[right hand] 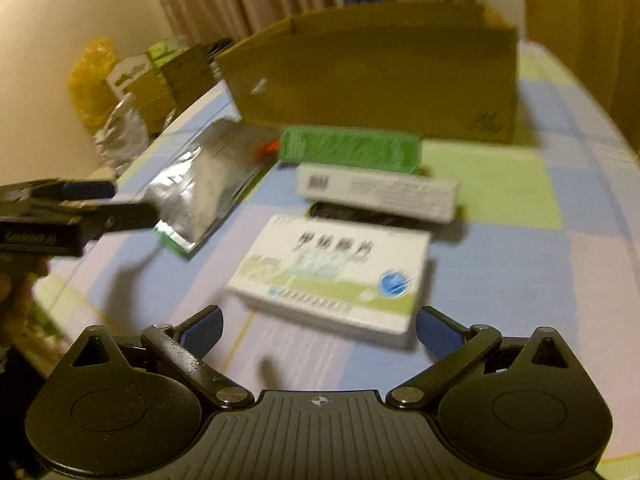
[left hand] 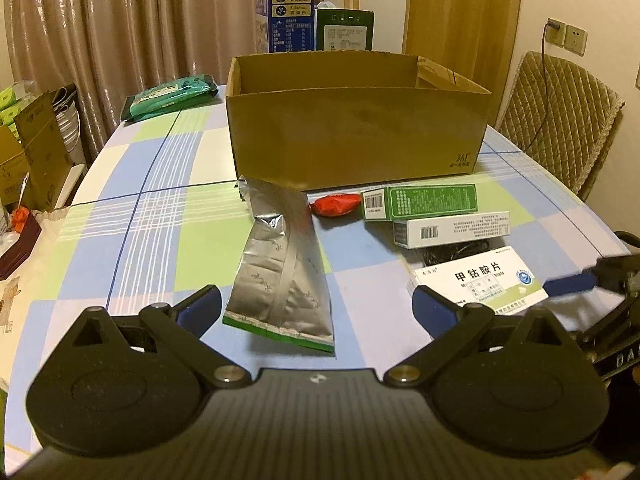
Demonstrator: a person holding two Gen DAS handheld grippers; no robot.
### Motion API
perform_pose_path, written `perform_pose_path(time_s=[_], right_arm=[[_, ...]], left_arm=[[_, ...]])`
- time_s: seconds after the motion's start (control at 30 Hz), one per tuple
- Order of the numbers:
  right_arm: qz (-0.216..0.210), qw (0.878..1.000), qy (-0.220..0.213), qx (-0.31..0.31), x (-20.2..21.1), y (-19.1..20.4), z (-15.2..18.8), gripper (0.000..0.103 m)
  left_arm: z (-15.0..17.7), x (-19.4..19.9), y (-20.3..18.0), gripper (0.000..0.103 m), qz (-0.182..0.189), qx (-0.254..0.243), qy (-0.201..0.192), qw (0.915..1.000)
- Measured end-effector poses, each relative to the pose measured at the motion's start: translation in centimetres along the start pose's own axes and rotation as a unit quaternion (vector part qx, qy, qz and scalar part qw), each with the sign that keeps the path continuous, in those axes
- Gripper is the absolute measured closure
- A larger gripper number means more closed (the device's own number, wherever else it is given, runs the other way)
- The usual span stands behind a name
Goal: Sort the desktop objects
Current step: 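Move both tools back toward the remaining items on the table, then grasp the white medicine box with the right gripper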
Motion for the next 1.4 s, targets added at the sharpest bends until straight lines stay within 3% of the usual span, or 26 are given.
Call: perform_pose_path(time_s=[0.2, 0.4, 0.77, 1.07, 1.4], right_arm=[[0.045, 0.998, -0.002, 0.041, 0.6, -1.8, -1.8, 0.002], [0.059, 0.994, 0.006, 0.088, -0.2, -3.3, -3.8, 0.002], [0.106, 0.994, 0.021, 0.027, -2.4, -8.6, -5.0, 0.002], [0.099, 0.994, 0.034, -0.004, -2.1, -9.4, -4.6, 0.002], [0.061, 0.996, 0.063, -0.001, -0.5, -6.5, -1.5, 0.002]], left_arm=[[1.0, 0.6, -1.9, 0.004, 0.018, -0.024, 0.002, 0.9996], [2.7, -0.1, -4.8, 0.004, 0.012, -0.105, 0.008, 0.9943], [3.7, -2.1, -7.2, 0.004, 0.023, -0.127, 0.026, 0.9913], [3.1, -3.3, -7.7, 0.004, 0.018, -0.116, 0.029, 0.9927], [2.6, -4.2, -6.5, 0.005, -0.017, -0.101, 0.031, 0.9943]])
Point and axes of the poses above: each gripper's, at about its wrist camera, not at the fingertips, and x roughly against the way its jaws point, y to its left, z to its underside, the point moved 10 cm from there along -x, roughly the way its jaws point, and after that the axes turned 12 degrees about -z, right-handed, at the moved point
